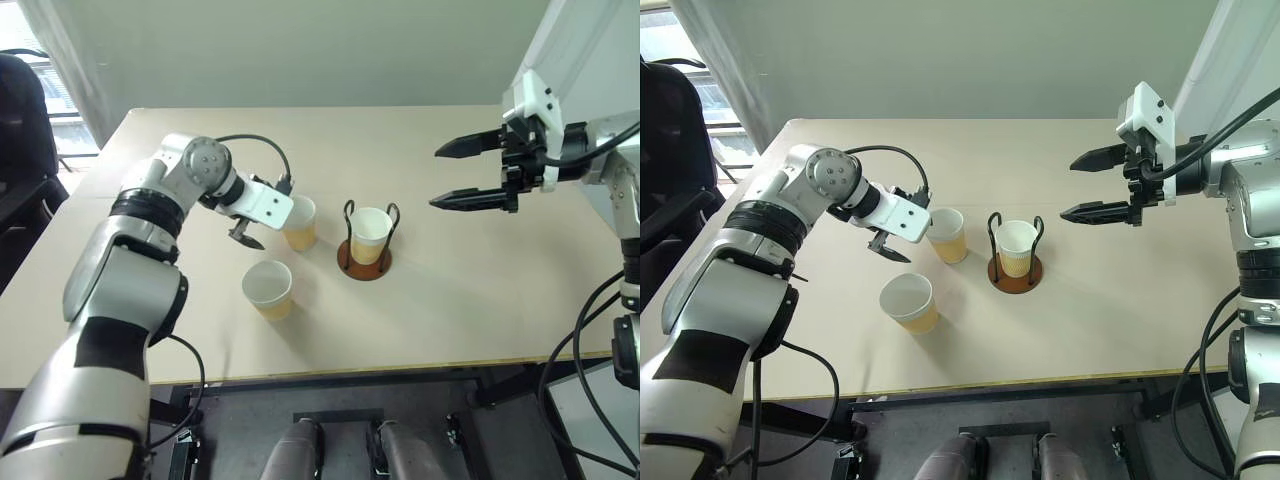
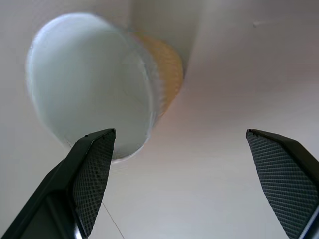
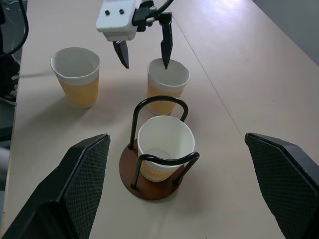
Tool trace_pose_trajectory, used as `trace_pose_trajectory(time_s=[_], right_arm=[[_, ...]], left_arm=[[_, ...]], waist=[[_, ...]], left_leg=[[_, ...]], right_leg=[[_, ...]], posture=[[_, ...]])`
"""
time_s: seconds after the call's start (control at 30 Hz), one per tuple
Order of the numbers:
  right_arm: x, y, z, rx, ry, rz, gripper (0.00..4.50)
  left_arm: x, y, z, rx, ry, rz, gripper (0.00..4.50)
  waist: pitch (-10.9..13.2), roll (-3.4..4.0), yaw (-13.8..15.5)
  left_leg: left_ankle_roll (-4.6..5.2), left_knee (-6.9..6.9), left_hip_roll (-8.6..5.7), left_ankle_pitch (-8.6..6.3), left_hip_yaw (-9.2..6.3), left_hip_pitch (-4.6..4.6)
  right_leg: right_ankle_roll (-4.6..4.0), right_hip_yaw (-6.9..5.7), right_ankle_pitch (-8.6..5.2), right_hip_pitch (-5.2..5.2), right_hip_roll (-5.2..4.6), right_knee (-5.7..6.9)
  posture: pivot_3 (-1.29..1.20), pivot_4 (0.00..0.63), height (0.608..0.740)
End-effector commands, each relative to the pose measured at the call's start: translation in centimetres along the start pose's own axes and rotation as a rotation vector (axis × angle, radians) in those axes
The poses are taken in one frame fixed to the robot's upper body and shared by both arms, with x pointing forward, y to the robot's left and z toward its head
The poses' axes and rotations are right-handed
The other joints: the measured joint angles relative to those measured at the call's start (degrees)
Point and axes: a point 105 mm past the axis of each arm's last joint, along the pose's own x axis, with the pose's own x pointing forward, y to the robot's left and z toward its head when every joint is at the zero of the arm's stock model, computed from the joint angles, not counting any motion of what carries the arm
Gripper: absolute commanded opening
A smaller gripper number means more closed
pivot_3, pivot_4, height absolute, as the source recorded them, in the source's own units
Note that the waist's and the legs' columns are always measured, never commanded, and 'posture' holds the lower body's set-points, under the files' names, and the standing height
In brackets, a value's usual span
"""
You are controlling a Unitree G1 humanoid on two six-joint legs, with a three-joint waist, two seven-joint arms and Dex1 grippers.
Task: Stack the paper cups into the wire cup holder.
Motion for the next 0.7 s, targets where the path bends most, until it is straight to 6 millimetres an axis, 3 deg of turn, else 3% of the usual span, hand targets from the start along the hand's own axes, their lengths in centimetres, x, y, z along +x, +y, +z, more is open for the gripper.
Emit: trace_pose_trajectory(time_s=[0.03,0.17,0.5,0.7], right_arm=[[-1.0,0.0,1.0,-0.04,-0.013,-0.034,4.4],[-1.2,-0.1,0.7,-0.045,0.002,-0.045,4.44],[-1.4,-0.4,0.3,-0.059,0.021,-0.053,4.44],[-1.5,-0.7,-0.3,-0.065,0.044,-0.059,4.44]], left_arm=[[-0.4,0.3,-0.3,0.021,0.023,0.017,4.5],[-0.6,0.2,-0.5,0.023,0.037,0.007,3.64],[-1.1,0.0,-0.9,0.018,0.055,-0.009,0.01],[-2.0,-0.2,-1.3,0.002,0.062,-0.025,0.01]], waist=[[0.0,0.0,0.07],[0.0,0.0,0.1],[-0.01,-0.01,0.13],[-0.01,0.0,0.0]], left_leg=[[0.0,0.01,0.03,0.0,-0.04,-0.02],[0.01,0.02,-0.01,0.0,-0.02,-0.01],[0.02,0.07,0.02,0.01,-0.05,-0.01],[0.02,0.08,0.04,0.01,-0.07,0.0]], right_leg=[[0.01,0.0,0.0,-0.01,-0.04,0.0],[0.01,0.01,0.01,0.01,-0.04,-0.01],[0.05,0.04,0.03,0.02,-0.07,0.01],[0.06,0.08,0.04,0.04,-0.07,0.0]], posture=[[0.0,0.15,0.74],[0.0,0.15,0.74],[0.0,0.15,0.74],[0.0,0.15,0.74]])
